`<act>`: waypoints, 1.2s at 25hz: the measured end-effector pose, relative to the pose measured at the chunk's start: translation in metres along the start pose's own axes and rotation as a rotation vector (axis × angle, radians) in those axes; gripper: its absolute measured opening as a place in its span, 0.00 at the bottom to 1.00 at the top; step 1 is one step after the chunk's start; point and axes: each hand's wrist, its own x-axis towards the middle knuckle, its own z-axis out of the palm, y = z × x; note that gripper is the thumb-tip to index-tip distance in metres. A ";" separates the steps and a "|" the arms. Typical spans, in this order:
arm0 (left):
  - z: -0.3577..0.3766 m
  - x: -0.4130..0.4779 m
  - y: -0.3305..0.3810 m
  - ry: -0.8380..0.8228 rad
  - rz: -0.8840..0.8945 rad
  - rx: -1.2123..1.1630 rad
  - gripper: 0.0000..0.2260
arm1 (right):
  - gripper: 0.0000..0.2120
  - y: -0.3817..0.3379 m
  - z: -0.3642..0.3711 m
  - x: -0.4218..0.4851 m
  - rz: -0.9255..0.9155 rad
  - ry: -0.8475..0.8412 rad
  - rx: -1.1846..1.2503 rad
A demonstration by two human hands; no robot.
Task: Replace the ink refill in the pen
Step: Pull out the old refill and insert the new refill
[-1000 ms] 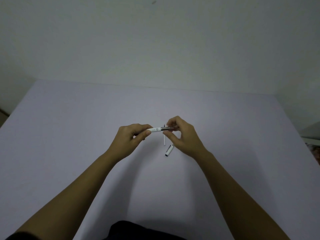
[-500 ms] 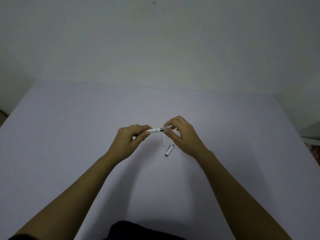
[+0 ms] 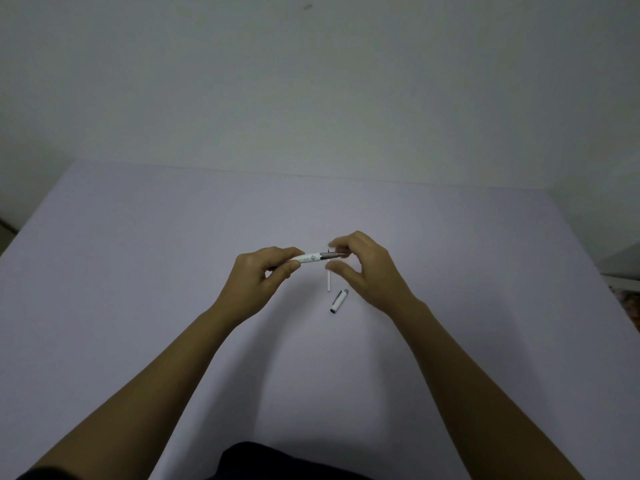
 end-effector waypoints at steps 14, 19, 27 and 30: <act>0.002 0.002 0.000 -0.005 -0.007 -0.004 0.08 | 0.09 0.001 -0.001 0.001 -0.051 -0.007 -0.082; 0.003 0.003 -0.001 -0.005 -0.012 -0.006 0.08 | 0.10 0.002 -0.001 0.004 -0.067 -0.029 -0.084; 0.004 0.004 -0.003 -0.003 -0.018 -0.009 0.08 | 0.08 0.006 0.003 0.007 -0.100 -0.009 -0.102; 0.005 0.005 -0.004 -0.005 -0.013 -0.014 0.08 | 0.13 0.008 0.006 0.008 -0.112 0.029 -0.133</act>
